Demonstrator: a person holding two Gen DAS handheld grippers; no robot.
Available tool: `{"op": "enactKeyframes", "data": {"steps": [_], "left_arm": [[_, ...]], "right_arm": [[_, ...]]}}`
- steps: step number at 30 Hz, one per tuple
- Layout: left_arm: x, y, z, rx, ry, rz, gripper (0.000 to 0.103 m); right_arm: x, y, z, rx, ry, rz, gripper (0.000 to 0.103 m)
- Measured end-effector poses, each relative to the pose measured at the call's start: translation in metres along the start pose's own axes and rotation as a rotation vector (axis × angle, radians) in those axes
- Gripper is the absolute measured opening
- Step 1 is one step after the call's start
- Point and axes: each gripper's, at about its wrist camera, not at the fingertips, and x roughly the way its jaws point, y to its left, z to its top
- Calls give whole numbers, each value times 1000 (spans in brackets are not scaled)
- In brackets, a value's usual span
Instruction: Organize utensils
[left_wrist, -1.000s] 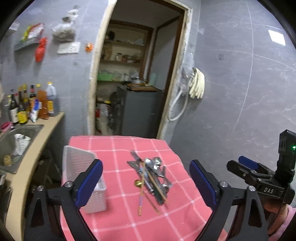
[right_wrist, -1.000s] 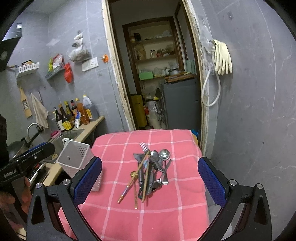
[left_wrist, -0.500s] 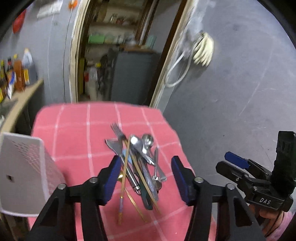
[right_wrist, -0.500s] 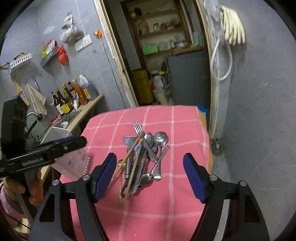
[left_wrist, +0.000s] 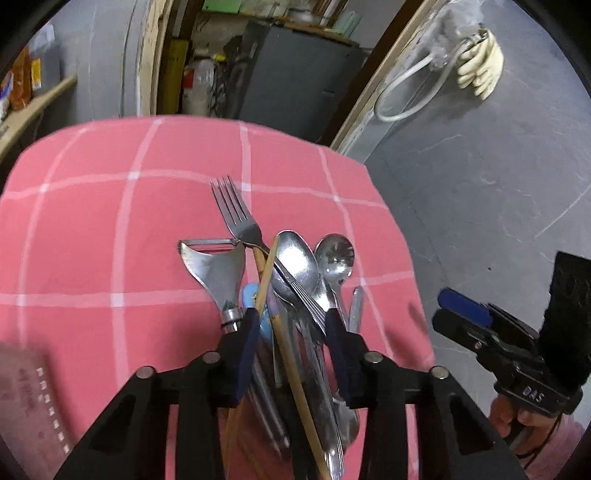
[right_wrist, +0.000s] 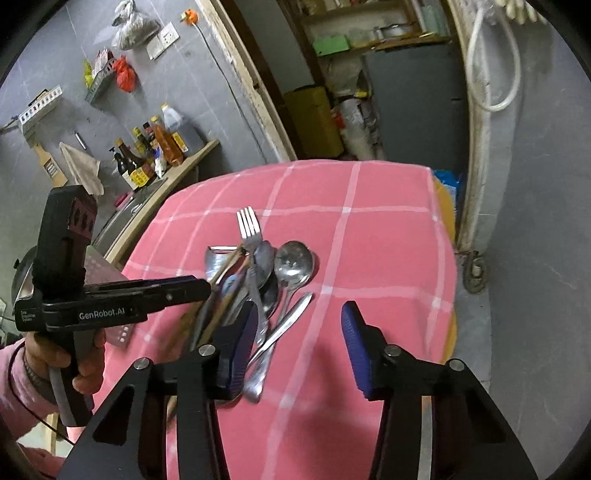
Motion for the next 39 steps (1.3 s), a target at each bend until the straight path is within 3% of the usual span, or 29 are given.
{"op": "enactKeyframes", "data": {"steps": [9, 11, 17, 22, 26, 31, 36, 39], "left_arm": [[34, 1, 6, -21, 115, 42, 10], [36, 4, 8, -48, 124, 30, 10], [15, 4, 6, -72, 74, -11, 10], [-2, 8, 1, -63, -5, 68, 10], [3, 19, 8, -87, 1, 122, 10], [12, 19, 9, -82, 31, 118, 11], [17, 17, 15, -86, 80, 32, 11], [27, 12, 16, -72, 123, 50, 11]], "right_arm": [[38, -4, 15, -46, 46, 64, 42], [46, -4, 20, -63, 57, 75, 34], [67, -8, 28, -57, 85, 118, 34], [83, -8, 28, -63, 107, 138, 34], [90, -7, 29, -67, 112, 155, 32], [96, -3, 29, -67, 118, 166, 22], [94, -9, 27, -32, 106, 170, 11], [93, -12, 25, -29, 105, 170, 8]]}}
